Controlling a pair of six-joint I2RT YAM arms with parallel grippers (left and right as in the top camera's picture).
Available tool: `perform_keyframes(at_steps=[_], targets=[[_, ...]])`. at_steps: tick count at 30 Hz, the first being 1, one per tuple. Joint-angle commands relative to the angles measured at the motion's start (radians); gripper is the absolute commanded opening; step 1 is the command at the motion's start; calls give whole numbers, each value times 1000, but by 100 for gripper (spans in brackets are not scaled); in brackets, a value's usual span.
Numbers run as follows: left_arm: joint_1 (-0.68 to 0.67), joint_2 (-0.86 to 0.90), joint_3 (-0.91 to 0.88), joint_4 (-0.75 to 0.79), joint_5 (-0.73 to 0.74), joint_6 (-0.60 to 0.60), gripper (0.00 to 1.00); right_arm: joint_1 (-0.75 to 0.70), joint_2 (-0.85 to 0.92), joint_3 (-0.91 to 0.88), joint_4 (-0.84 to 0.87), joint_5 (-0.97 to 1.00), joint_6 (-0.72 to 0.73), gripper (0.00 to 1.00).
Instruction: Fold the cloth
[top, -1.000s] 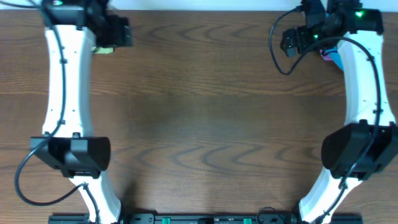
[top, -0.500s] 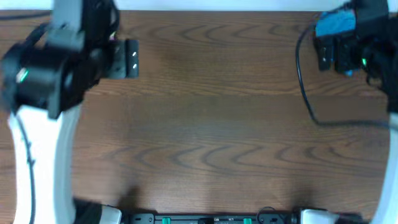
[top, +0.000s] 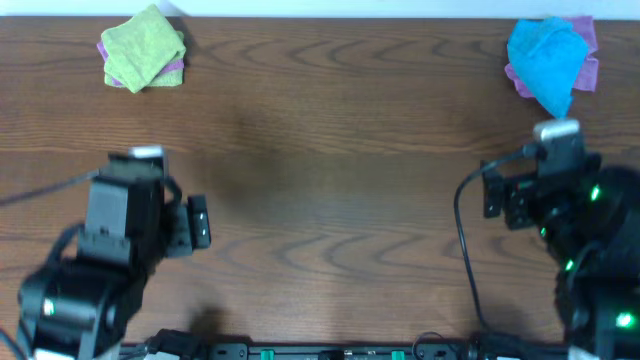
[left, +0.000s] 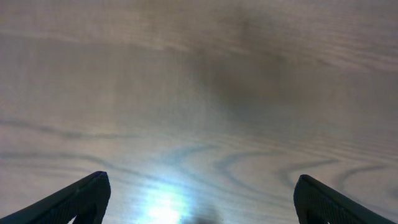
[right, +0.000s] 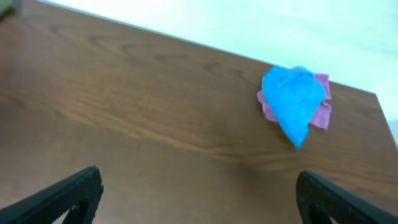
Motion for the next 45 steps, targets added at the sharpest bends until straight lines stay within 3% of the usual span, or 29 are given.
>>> perform_keyframes(at_steps=[1,18,37,41,45], targets=[[2,-71,-67,21,-14,-91,95,6,-67,-112,33,2,106,99],[2,-79,-74,11,9,-113,96,81,-92,-197,-311,3,145,99],[2,-90,-74,11,6,-111,95,81,-92,-197,-321,3,145,99],[2,-183,-79,19,-97,-75,95,81,-92,-197,-321,3,145,99],[16,-328,-147,181,-148,-74,95,81,-92,-197,-321,3,145,99]])
